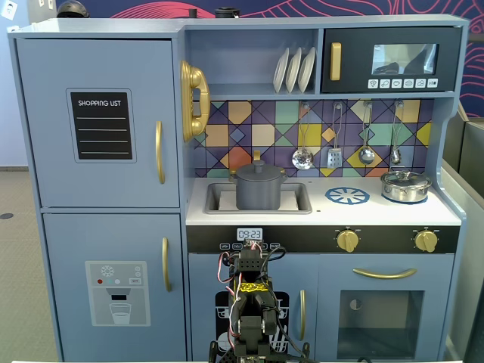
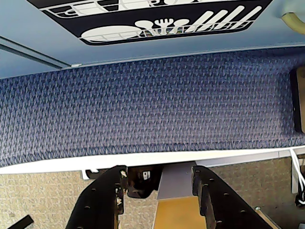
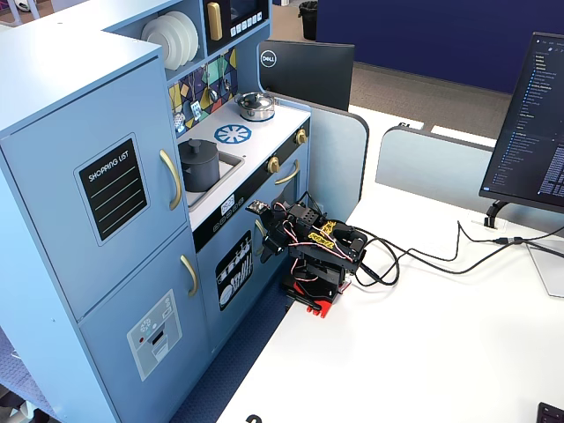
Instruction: Take off the lid from the gray recipient and place it on the counter
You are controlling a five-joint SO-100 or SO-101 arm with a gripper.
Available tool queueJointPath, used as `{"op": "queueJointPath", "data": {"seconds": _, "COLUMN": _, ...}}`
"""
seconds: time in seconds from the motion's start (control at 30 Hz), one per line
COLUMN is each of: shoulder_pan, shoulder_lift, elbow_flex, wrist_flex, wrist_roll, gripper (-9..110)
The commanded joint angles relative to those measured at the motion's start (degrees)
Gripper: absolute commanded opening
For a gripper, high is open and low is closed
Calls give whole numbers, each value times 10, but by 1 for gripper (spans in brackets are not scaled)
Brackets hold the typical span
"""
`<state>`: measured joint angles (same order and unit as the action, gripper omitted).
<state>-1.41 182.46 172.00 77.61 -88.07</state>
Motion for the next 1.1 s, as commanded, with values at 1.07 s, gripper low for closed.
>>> {"op": "queueJointPath", "data": {"seconds": 1.07, "shoulder_pan": 39, "shoulder_lift": -194, "elbow_flex": -451, "wrist_flex": -415, "wrist_roll": -33, "gripper": 3}}
